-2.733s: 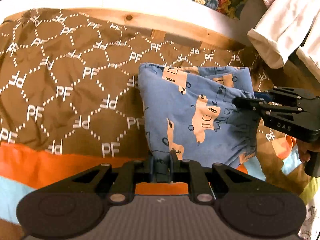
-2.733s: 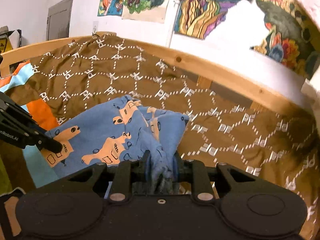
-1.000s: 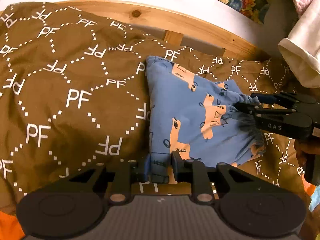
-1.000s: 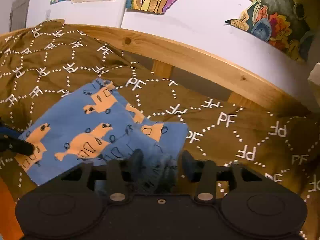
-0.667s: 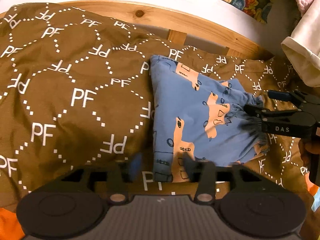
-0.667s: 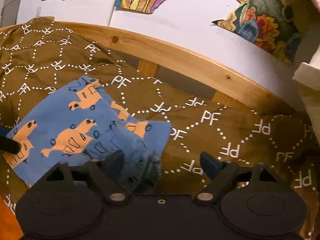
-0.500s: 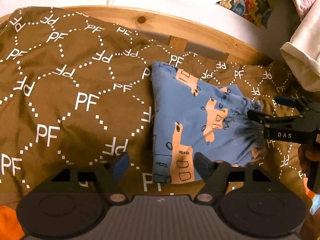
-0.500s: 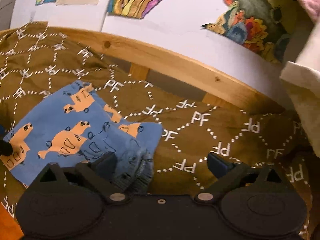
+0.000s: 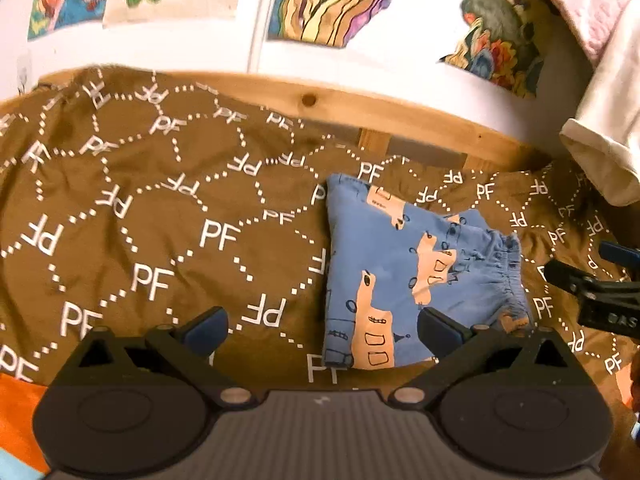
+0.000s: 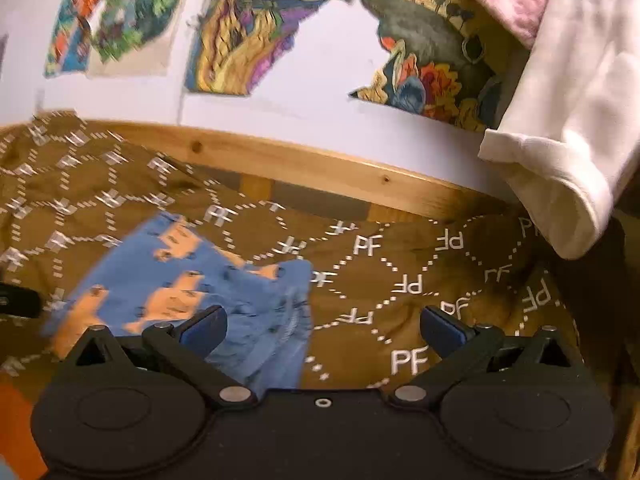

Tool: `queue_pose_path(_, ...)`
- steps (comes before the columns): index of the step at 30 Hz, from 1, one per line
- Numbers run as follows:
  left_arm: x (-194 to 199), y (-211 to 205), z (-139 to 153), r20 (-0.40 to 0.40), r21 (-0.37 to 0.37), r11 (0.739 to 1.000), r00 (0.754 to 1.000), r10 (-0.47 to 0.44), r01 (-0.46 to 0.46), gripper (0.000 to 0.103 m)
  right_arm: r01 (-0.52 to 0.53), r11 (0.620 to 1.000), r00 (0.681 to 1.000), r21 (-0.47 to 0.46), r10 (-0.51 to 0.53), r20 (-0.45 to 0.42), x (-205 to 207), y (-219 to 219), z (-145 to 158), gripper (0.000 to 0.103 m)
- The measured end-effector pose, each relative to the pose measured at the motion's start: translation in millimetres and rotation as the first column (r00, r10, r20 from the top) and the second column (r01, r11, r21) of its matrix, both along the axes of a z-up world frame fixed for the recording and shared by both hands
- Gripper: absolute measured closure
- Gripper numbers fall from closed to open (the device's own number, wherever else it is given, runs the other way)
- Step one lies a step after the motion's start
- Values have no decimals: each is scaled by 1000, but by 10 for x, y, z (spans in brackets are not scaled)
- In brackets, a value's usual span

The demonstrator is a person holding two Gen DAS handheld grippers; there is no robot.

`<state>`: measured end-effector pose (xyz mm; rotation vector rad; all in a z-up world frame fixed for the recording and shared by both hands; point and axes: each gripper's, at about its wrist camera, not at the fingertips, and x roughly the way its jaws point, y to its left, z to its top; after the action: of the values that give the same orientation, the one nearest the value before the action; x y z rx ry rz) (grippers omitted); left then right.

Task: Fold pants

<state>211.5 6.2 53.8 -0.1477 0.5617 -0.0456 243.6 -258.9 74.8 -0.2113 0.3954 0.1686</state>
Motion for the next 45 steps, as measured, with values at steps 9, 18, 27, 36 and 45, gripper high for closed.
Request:
queue_pose_path(9, -303, -10, 62, 79, 36, 999, 997, 5, -8, 0, 39, 997, 998, 73, -43, 54, -428, -24, 133, 1)
queue_pose_path(18, -587, -1, 64, 140, 71, 997, 990, 12, -22, 0, 81, 989, 994, 127, -90, 64, -761, -57, 149, 1)
queue_pose_path(27, -878, -29, -103, 120, 68, 997, 993, 19, -27, 0, 51, 988, 997, 145, -58, 47, -1108, -30, 70, 1)
queue_pose_path(36, -1095, 30, -193, 147, 113, 992, 988, 38, -55, 0, 27, 992, 997, 127, -36, 73, -1392, 9, -32, 1)
queue_pose_path(45, -1299, 47, -377, 100, 120, 992, 995, 18, -30, 0, 28, 993, 1000, 116, -27, -14, -1596, -66, -263, 1)
